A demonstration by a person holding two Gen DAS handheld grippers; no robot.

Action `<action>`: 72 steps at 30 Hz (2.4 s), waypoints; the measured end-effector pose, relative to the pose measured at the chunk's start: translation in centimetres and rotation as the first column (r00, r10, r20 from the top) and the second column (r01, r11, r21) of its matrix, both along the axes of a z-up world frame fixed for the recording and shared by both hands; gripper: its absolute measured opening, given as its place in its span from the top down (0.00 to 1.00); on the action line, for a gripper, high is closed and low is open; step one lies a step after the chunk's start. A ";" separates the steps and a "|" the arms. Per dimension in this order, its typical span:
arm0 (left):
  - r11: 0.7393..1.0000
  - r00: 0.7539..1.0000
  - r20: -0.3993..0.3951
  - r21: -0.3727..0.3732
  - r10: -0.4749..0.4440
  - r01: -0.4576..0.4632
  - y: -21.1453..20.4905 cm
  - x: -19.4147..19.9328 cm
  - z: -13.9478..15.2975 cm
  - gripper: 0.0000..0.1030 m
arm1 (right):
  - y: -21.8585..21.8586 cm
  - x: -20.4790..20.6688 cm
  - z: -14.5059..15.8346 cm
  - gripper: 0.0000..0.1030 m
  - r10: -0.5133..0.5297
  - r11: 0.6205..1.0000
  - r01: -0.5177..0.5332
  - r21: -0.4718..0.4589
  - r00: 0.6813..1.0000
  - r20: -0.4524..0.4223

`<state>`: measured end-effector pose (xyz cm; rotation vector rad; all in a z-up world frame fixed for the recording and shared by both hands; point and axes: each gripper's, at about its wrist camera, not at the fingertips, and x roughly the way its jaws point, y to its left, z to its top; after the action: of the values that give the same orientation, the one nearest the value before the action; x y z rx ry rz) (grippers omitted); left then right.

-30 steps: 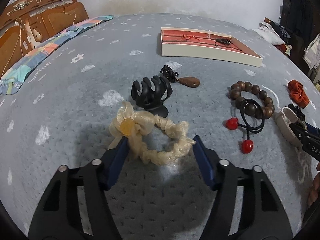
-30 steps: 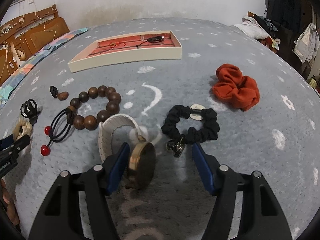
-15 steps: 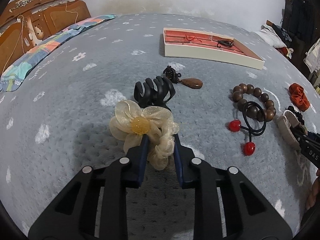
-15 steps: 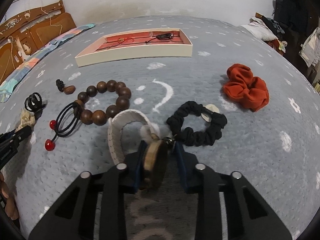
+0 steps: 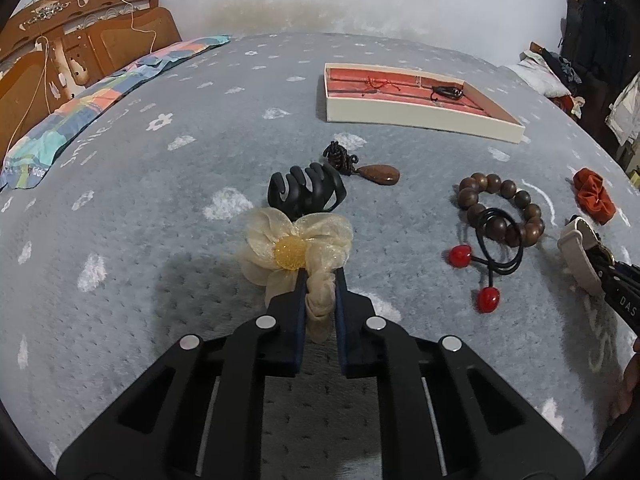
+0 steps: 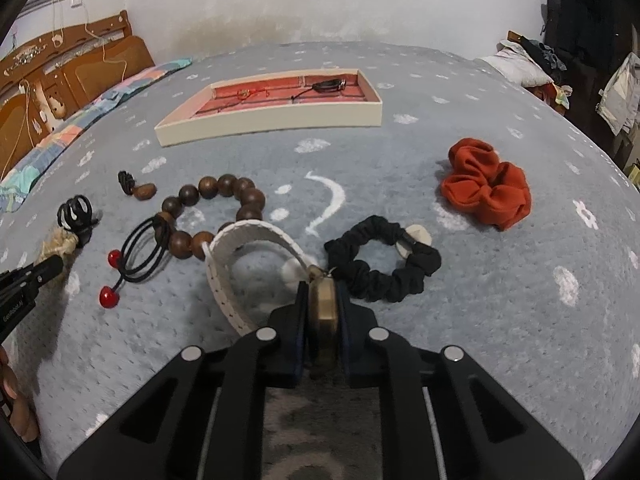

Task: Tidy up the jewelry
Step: 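Grasp the cream scrunchie with the left tool while the right tool grasps the white-strap watch, then carry scrunchie and watch into the tray and open both tools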

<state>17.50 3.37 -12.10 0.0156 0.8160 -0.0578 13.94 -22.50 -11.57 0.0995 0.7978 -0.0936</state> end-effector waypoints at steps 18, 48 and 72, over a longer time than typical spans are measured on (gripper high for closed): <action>0.997 0.991 0.122 -0.044 -0.061 0.067 -3.2 5.0 7.1 0.91 | -1.1 5.3 4.6 0.87 0.015 1.000 -0.015 0.009 0.998 0.068; 0.998 0.992 -0.119 -0.040 -0.048 0.044 -11.4 39.2 2.5 0.91 | -5.9 35.8 3.0 0.87 -0.005 0.999 0.008 0.038 0.998 -0.056; 0.997 0.965 -0.256 0.049 -0.051 0.066 -13.5 43.4 -1.0 0.63 | -6.3 40.9 0.8 0.86 -0.016 1.000 0.014 -0.011 0.986 -0.166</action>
<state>60.86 -10.16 -13.06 0.0879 1.0740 -0.0934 54.87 -28.80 -10.78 0.0893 0.9636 -0.1209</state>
